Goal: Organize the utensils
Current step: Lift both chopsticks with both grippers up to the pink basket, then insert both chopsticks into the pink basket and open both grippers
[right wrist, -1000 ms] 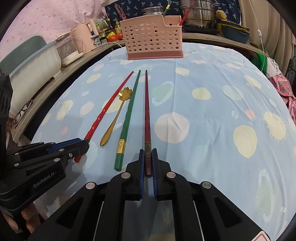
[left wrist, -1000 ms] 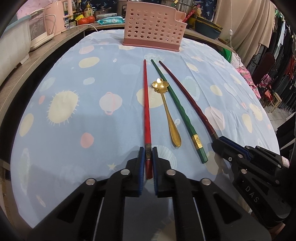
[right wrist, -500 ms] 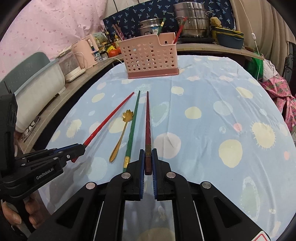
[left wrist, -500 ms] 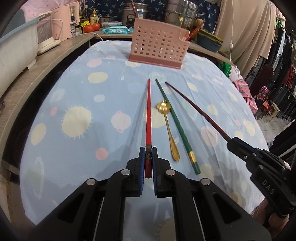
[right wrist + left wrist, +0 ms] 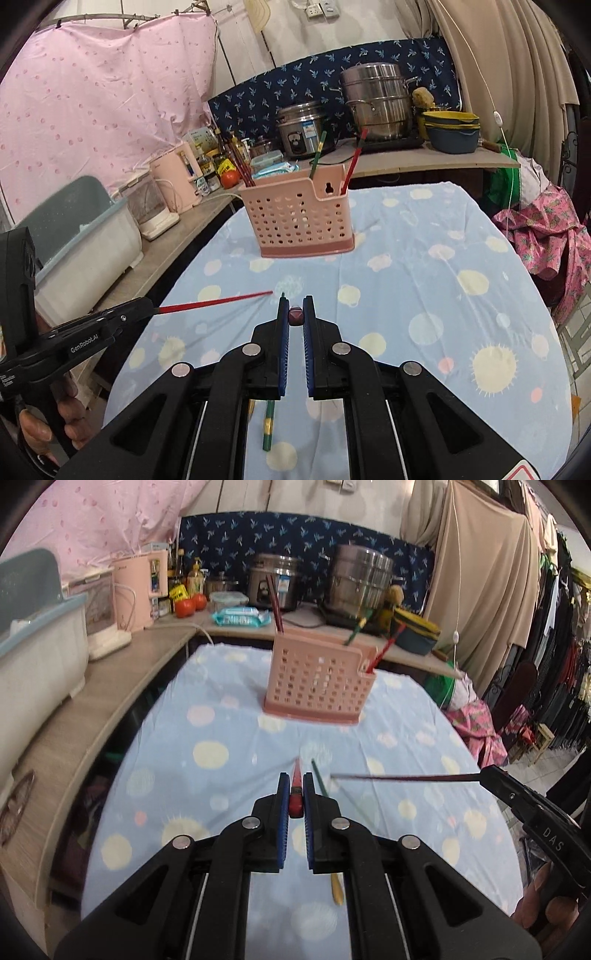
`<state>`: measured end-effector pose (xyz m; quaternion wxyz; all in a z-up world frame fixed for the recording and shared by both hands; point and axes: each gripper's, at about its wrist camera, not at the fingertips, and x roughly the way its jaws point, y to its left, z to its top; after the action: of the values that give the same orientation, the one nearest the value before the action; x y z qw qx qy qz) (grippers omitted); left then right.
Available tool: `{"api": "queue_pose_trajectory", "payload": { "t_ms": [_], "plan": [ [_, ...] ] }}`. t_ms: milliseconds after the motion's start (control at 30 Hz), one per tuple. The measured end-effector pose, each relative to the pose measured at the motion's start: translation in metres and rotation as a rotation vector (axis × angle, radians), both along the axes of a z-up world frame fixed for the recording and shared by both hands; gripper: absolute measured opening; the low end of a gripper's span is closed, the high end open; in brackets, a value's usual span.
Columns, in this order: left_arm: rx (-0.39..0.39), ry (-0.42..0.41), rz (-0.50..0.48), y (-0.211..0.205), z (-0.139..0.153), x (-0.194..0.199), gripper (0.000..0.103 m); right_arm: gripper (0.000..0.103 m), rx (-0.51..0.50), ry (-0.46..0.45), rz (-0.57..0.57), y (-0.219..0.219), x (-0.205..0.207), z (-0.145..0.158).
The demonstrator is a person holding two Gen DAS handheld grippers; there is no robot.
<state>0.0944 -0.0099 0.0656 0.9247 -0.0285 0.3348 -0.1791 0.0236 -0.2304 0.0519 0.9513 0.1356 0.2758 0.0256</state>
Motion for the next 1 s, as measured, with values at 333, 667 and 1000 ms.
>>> {"api": "queue_pose_trajectory", "payload": {
  "t_ms": [333, 667, 1000],
  "plan": [
    [-0.011, -0.102, 0.024, -0.009, 0.046, 0.050, 0.007, 0.007, 0.001, -0.097, -0.033, -0.022, 0.045, 0.047],
    [-0.059, -0.184, 0.028, -0.015, 0.096, 0.092, 0.007, 0.007, 0.007, -0.200, -0.043, -0.035, 0.094, 0.093],
    [-0.119, -0.355, 0.062, -0.023, 0.171, 0.137, 0.007, 0.007, 0.038, -0.361, -0.089, -0.048, 0.152, 0.149]
  ]
}}
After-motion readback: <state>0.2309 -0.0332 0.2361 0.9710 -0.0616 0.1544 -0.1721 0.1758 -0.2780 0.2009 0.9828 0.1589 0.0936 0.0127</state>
